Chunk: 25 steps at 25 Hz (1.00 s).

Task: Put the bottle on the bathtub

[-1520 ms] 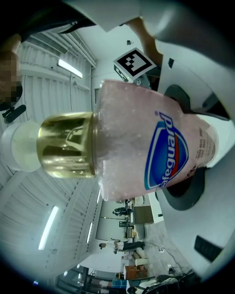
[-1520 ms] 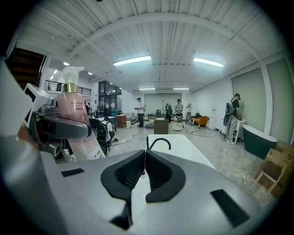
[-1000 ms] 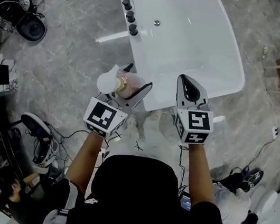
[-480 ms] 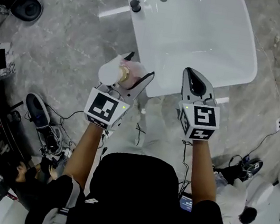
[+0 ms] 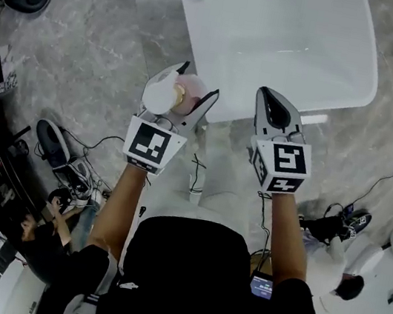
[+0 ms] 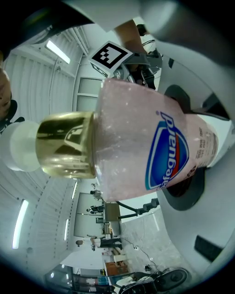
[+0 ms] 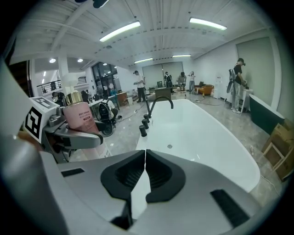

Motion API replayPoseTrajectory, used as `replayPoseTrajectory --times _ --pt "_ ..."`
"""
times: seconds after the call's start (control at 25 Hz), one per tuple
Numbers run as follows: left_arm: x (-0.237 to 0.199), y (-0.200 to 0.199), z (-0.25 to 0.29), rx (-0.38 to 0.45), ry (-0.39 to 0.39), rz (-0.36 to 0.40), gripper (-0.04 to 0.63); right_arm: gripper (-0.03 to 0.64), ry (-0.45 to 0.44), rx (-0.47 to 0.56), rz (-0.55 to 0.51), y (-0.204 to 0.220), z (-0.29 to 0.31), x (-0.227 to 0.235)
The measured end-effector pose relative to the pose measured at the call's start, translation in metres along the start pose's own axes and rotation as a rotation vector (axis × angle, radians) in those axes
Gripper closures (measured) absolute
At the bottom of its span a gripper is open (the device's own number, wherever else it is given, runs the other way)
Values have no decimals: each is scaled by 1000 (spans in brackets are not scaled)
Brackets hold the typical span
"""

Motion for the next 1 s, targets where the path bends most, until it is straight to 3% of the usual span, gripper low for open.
replayPoseTrajectory --times 0.28,0.52,0.68,0.92,1.0 --pt "-6 34 20 -46 -2 -30 278 592 -11 -41 8 28 26 5" --pt "-13 63 35 -46 -1 4 278 592 -32 -54 5 43 51 -3" --pt "-17 79 43 -71 -1 -15 278 592 -47 -73 4 54 66 -8" --pt "-27 97 59 -78 0 33 278 592 -59 -102 1 71 81 -10" --pt "-27 104 64 -82 2 10 278 592 -62 -113 2 78 85 -8"
Point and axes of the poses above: the fingertips, and each gripper's own axes: z forward along the fingers, x to its right, y out of its underside, the point moved 2 cm from there along -z, backward along the fingers, and after that the axes turned 3 degrees about y, right-handed, at the moved point
